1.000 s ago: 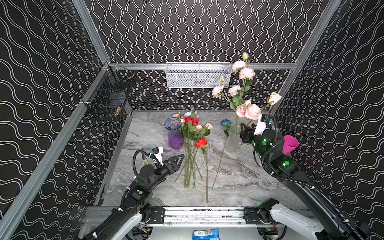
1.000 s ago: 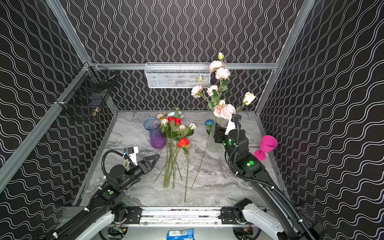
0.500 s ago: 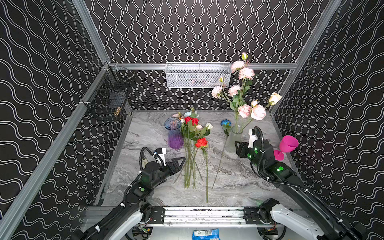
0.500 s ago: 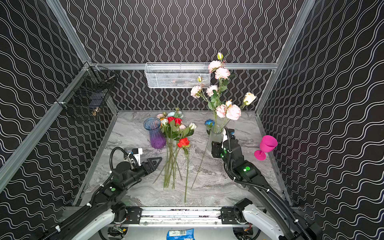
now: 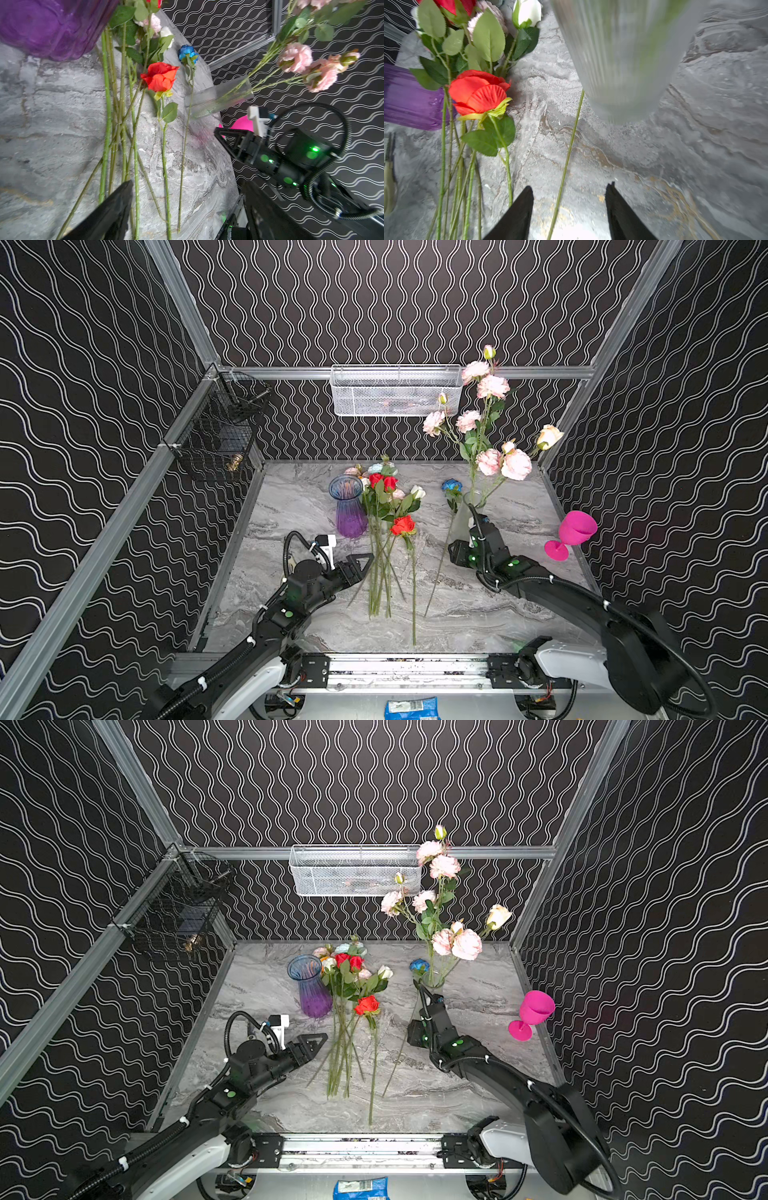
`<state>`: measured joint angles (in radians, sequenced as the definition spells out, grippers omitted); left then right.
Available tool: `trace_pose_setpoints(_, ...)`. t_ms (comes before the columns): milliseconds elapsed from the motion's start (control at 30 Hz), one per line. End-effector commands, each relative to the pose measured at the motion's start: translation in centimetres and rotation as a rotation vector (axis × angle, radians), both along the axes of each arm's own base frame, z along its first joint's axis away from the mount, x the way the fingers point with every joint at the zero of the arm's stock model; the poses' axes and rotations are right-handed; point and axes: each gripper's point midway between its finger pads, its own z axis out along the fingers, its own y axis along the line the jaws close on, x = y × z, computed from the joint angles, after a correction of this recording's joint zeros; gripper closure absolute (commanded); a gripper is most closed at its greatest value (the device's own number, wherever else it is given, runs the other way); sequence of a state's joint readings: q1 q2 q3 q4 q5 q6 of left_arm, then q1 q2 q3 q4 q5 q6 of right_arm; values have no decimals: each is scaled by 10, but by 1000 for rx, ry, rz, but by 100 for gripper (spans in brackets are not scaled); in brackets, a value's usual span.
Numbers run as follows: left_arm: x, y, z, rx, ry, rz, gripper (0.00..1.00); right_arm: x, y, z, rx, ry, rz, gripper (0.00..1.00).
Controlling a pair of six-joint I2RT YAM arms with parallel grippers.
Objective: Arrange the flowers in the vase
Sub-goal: 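Move the right gripper down and close on the blue rose stem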
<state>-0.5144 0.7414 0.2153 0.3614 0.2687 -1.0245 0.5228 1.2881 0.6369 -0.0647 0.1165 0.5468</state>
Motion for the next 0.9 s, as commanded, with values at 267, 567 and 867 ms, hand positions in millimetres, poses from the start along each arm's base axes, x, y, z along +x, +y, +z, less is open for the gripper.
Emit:
trace_pose_setpoints(267, 2, 1, 3, -9, -23, 12, 14, 23, 20, -40, 28, 58, -13, 48)
trace_pose_setpoints(567, -3, 7, 4, -17, -44, 30, 14, 32, 27, -59, 8, 84, -26, 55)
trace_pose_setpoints(867, -5, 8, 12, -22, -64, 26, 14, 34, 29, -71, -60, 94, -30, 84)
